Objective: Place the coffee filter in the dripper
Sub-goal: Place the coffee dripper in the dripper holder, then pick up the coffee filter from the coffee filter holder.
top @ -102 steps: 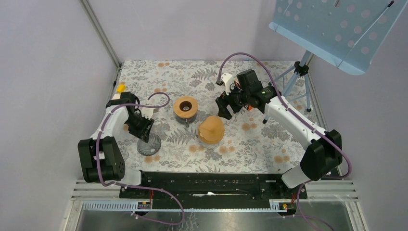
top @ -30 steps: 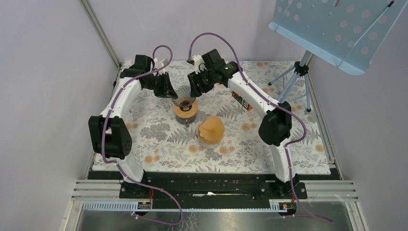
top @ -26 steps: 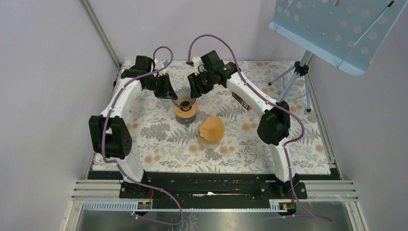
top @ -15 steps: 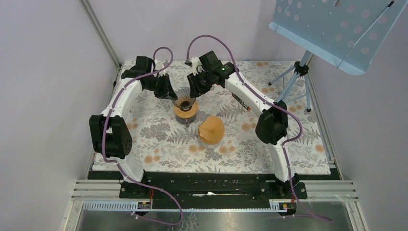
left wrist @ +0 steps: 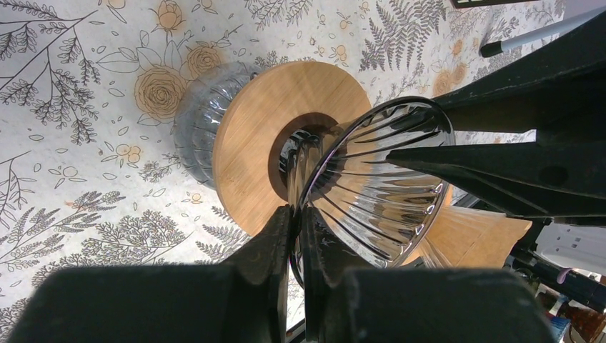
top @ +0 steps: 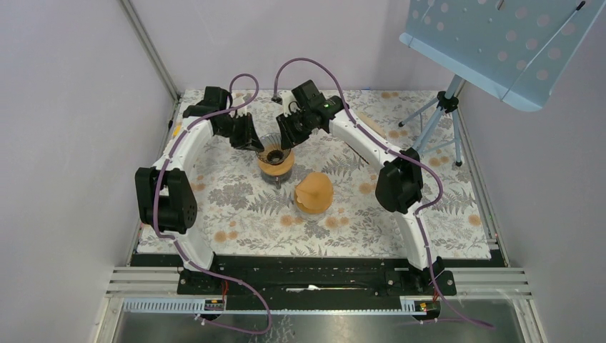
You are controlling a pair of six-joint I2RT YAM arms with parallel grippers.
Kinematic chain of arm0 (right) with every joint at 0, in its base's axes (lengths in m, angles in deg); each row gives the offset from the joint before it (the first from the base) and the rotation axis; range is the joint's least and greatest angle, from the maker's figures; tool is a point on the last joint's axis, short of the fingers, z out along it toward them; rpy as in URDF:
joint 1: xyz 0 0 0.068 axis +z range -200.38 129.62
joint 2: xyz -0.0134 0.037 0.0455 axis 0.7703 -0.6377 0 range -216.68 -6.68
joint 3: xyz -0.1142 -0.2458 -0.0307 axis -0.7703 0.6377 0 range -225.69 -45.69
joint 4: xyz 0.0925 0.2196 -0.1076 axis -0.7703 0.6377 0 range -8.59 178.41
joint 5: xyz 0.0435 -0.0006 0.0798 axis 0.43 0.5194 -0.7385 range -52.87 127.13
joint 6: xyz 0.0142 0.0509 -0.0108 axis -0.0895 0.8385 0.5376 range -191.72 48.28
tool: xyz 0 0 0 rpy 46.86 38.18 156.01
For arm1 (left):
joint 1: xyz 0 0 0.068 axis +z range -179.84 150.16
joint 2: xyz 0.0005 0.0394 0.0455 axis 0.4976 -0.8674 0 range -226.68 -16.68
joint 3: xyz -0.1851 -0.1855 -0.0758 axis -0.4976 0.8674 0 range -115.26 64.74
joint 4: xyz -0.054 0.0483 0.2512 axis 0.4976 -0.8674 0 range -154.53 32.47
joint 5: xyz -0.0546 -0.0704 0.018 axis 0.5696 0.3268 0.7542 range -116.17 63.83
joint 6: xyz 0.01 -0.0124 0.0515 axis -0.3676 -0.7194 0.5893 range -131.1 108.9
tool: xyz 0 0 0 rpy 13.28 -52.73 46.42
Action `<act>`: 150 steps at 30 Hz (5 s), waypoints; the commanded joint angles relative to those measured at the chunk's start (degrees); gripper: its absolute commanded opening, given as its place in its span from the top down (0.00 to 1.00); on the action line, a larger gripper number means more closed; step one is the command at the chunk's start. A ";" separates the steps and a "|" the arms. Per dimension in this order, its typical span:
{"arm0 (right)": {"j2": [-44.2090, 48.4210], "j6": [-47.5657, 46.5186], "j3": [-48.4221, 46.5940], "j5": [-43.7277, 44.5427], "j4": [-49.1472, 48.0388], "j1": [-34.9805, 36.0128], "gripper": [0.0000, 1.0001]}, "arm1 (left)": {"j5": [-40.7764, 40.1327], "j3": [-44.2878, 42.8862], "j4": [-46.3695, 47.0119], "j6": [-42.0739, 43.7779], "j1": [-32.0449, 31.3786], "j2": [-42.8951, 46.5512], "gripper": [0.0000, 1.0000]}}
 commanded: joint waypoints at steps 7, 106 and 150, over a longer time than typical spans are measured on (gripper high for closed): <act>-1.29 -0.34 -1.05 0.19 0.91 0.59 0.72 | -0.82 1.56 1.75 1.82 0.77 0.77 1.00; 16.35 -16.50 2.63 12.22 12.10 -22.37 0.39 | -2.52 -9.44 0.32 9.30 4.14 9.74 0.26; 7.75 -28.58 13.40 17.26 8.72 -25.40 0.75 | -5.29 -5.71 2.25 11.58 4.14 13.27 0.20</act>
